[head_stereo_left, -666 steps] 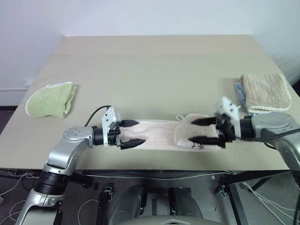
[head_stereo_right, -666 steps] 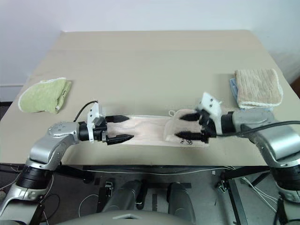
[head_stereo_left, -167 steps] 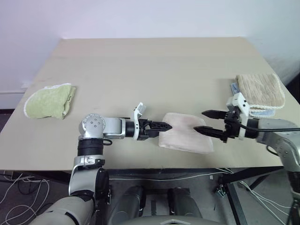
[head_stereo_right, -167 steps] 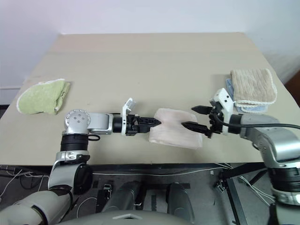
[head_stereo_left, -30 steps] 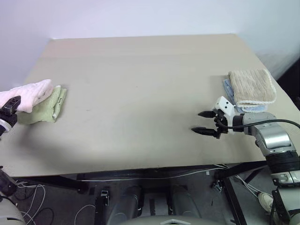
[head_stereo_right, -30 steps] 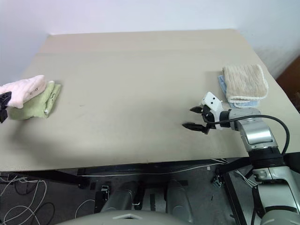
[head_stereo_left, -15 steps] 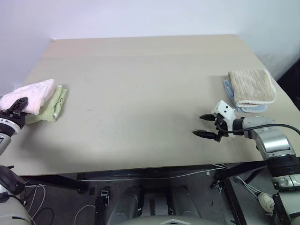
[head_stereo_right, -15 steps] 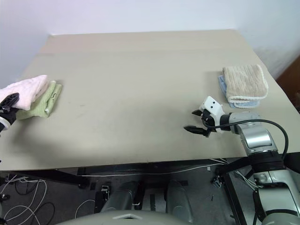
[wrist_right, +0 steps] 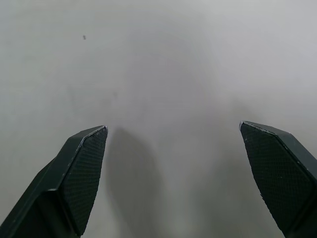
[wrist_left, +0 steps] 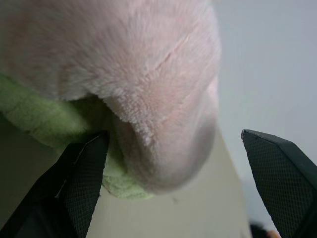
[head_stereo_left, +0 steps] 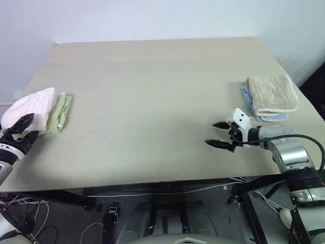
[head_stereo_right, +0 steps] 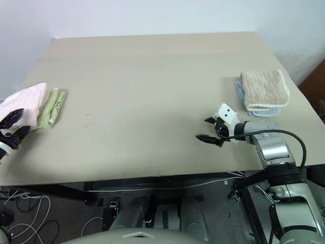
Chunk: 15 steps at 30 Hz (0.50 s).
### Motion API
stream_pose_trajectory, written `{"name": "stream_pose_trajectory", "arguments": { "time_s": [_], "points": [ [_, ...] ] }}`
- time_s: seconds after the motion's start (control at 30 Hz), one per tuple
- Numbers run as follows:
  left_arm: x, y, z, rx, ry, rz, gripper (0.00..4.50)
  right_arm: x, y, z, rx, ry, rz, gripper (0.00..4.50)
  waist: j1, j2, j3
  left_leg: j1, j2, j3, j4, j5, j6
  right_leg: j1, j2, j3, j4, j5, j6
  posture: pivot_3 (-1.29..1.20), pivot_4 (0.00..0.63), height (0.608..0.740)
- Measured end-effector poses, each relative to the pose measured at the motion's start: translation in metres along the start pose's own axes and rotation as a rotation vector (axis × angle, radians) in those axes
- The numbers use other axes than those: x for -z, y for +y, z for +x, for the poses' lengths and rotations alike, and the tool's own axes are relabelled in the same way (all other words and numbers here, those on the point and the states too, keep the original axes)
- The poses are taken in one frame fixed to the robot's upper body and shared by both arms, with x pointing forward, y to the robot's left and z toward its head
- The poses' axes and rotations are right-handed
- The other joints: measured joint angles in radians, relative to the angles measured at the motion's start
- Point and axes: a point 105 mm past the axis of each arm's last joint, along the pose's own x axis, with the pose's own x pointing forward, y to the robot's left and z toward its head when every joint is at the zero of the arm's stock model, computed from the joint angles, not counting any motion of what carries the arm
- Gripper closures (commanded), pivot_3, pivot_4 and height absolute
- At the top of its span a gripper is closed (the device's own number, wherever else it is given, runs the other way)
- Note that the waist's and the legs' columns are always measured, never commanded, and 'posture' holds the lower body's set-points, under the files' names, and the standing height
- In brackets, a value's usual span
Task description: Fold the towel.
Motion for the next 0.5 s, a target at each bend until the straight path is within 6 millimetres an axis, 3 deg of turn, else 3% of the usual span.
{"name": "stream_pose_trajectory", "arguments": {
  "time_s": [0.1,0.27,0.37,0.5],
  "points": [
    [0.005,-0.007,-0.007,0.001,0.045,0.051,0.02,-0.001,0.002,0.004,-0.008,-0.005,-0.004,0.00,0.001,0.000,0.000,0.000,0.000,0.000,0.000,0.000,0.000,0.000,0.000,0.000,0.000,0.000,0.000,0.00,0.150,0.740],
    [0.055,-0.008,-0.025,-0.033,0.290,0.247,0.02,-0.002,0.002,0.005,-0.015,-0.011,-0.008,0.00,0.000,0.000,0.000,0.000,0.000,0.001,-0.001,0.000,0.000,0.002,0.000,0.001,-0.001,0.000,0.000,0.00,0.150,0.740],
    [0.081,-0.030,-0.028,0.097,0.337,0.379,0.02,-0.002,0.001,0.004,-0.018,-0.015,-0.004,0.00,0.004,0.001,0.000,0.000,0.000,0.001,-0.001,0.000,0.000,0.002,-0.001,0.001,-0.001,-0.002,-0.003,0.00,0.150,0.740],
    [0.110,-0.057,-0.017,0.210,0.425,0.650,0.02,-0.011,-0.003,0.001,-0.006,-0.046,-0.010,0.00,0.005,0.001,0.000,0.001,0.000,0.001,-0.001,0.000,0.000,0.003,-0.001,0.001,-0.001,-0.002,-0.004,0.00,0.150,0.740]
  ]
}}
